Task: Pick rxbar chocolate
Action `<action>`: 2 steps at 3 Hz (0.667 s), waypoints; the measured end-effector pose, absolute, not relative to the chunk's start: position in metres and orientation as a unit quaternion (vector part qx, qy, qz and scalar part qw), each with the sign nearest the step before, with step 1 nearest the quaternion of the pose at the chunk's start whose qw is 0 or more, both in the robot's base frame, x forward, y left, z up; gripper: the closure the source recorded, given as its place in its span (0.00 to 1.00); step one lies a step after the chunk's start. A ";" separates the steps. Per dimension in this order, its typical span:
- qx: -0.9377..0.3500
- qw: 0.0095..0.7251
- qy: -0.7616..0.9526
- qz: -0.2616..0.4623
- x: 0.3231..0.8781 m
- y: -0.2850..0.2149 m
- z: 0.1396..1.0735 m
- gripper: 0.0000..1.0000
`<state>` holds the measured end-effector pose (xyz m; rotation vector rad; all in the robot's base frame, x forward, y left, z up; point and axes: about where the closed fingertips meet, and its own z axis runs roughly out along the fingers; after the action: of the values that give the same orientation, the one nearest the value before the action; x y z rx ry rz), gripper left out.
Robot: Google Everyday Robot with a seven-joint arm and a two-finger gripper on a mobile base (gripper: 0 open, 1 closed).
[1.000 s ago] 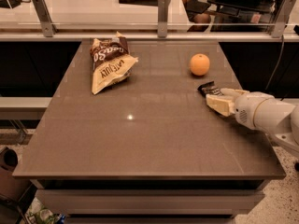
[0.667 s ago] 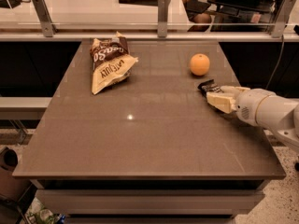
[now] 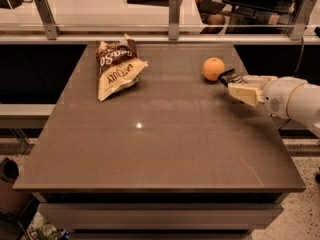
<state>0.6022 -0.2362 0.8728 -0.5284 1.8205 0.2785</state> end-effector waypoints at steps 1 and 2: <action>-0.269 0.584 0.756 0.125 0.600 -0.243 0.906 1.00; -0.314 0.580 0.742 0.124 0.594 -0.241 0.933 1.00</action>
Offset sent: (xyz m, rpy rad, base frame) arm -0.0183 -0.0094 0.0955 -0.1500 -0.0924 0.2488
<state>0.5937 -0.2408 0.9333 -0.7330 1.7341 0.2908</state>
